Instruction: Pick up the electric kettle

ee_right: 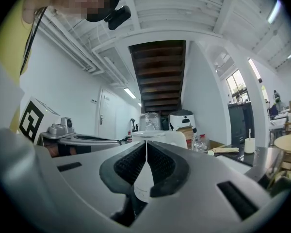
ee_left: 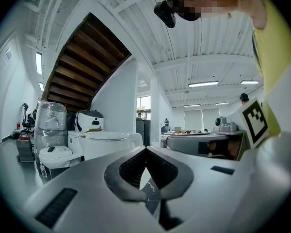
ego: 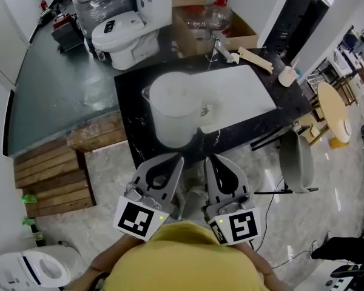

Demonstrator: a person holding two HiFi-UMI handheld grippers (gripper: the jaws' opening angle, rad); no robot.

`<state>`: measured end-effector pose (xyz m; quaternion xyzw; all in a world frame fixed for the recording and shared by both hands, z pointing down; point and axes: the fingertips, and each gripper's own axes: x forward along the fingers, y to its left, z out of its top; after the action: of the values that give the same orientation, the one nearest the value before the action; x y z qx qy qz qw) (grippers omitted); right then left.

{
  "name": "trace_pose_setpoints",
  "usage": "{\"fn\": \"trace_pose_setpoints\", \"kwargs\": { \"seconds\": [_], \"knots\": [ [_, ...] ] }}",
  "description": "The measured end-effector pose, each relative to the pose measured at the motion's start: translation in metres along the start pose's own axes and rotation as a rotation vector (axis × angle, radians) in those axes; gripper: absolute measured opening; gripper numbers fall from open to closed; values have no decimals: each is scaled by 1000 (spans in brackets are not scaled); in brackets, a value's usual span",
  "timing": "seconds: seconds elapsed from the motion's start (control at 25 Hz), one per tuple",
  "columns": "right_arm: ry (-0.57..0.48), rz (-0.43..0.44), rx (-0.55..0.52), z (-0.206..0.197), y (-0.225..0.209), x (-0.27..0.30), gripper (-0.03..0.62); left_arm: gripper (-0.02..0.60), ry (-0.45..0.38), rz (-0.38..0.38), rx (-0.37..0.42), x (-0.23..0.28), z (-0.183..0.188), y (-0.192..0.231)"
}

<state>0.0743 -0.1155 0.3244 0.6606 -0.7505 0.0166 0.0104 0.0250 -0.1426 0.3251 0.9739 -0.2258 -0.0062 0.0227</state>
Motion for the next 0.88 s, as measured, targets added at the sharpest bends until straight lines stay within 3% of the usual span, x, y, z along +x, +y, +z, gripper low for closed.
{"fn": "trace_pose_setpoints", "kwargs": {
  "seconds": [0.2,0.52,0.88],
  "knots": [
    [2,82,3,1,-10,23,23,9,2,24,-10,20,-2,7],
    [24,291,-28,-2,-32,51,23,9,-8,108,-45,50,-4,17],
    [-26,537,-73,9,-64,68,25,9,-11,195,-79,78,-11,18]
  ]
}}
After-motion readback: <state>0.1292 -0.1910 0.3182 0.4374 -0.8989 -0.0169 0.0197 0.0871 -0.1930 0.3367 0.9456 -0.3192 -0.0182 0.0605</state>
